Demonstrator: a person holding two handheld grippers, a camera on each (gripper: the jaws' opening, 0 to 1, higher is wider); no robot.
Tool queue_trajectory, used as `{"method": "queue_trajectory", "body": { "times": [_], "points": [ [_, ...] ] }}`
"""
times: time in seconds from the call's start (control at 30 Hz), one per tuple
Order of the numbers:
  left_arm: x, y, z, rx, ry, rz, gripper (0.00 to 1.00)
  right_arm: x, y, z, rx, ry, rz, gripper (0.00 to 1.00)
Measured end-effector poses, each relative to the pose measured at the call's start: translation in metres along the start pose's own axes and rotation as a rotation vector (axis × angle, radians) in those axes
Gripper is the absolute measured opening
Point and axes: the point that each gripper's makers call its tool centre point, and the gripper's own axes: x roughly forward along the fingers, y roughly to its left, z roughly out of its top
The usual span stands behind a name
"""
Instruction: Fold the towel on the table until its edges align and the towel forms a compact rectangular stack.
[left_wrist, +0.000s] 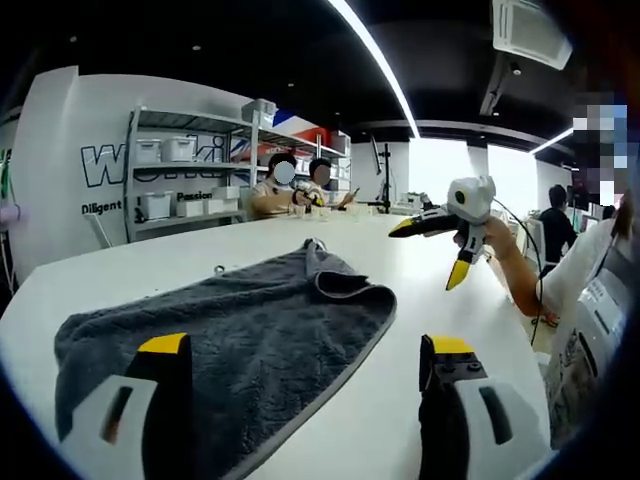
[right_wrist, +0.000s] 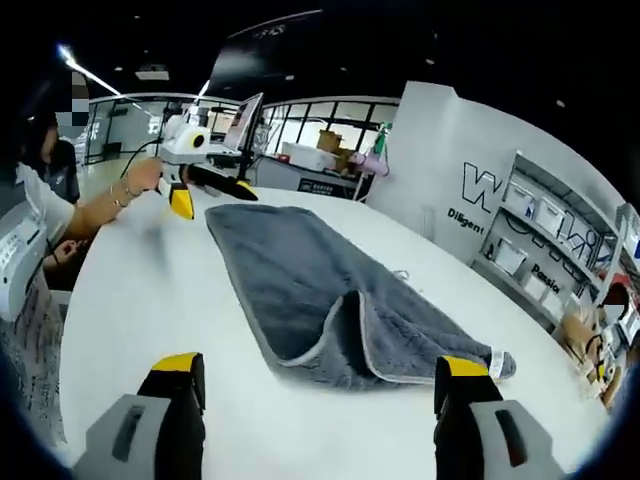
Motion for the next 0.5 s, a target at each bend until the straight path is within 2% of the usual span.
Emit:
{"method": "queue_trajectory", "body": {
  "times": [0.2,0.33,0.5],
  "points": [
    [-0.001,0.000,0.002,-0.003,-0.005,0.001,1.00,0.002,0.006,0.001,-0.026,0.011,-0.002,0.99],
    [-0.001,-0.001,0.003,0.000,-0.006,-0.003,1.00,0.003,0.000,0.003,-0.032,0.005,-0.019,0.99],
    [0.000,-0.002,0.002,-0.003,-0.006,-0.003,1.00,0.011,-0.017,0.006,-0.044,0.018,-0.061,0.98]
  ]
}}
